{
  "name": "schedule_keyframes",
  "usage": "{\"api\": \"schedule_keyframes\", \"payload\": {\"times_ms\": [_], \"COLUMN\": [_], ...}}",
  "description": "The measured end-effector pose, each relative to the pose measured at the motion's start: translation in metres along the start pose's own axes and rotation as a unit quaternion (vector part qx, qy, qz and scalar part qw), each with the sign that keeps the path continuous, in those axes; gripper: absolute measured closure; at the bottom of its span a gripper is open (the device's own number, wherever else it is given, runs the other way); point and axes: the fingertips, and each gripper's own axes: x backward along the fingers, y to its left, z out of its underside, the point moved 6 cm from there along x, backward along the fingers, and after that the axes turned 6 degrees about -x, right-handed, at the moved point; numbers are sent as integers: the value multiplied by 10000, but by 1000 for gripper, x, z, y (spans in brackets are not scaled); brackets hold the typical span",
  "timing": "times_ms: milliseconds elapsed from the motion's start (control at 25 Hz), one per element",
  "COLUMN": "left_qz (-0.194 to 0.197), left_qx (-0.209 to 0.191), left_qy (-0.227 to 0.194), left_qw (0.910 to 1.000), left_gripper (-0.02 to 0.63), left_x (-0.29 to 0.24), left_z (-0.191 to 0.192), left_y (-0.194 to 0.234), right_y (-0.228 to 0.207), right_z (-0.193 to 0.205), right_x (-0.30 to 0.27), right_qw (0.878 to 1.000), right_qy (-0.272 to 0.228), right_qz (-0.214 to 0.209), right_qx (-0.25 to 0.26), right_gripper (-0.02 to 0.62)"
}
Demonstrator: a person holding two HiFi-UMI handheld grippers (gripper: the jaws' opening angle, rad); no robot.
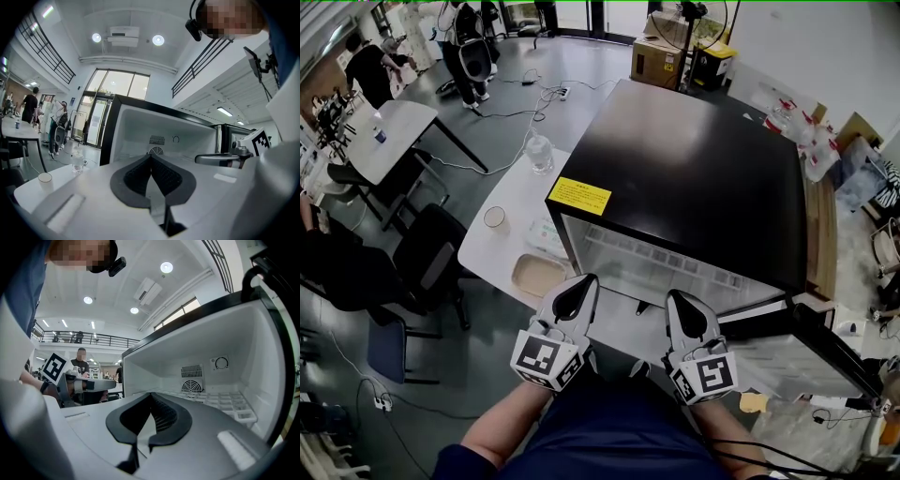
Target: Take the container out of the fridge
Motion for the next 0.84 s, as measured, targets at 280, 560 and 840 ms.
{"api": "schedule_keyframes", "payload": {"times_ms": [280,560,840], "left_qz": [21,32,43], "left_qx": [-17,13,43], "left_qy": [49,114,202], "left_qw": [10000,9999,9998], "left_gripper": [603,603,603], "left_x": [-2,-3,-5], "left_z": [1,6,11], "left_y": [-1,-1,2], "right_y": [-1,-1,-2], "right_z": [1,4,6], "right_x": [-1,-2,-5], "right_qw": [10000,9999,9999], "right_qy": [31,96,127], "right_qz": [-21,-47,-62], "right_qx": [-23,-32,-34], "right_gripper": [589,589,589]}}
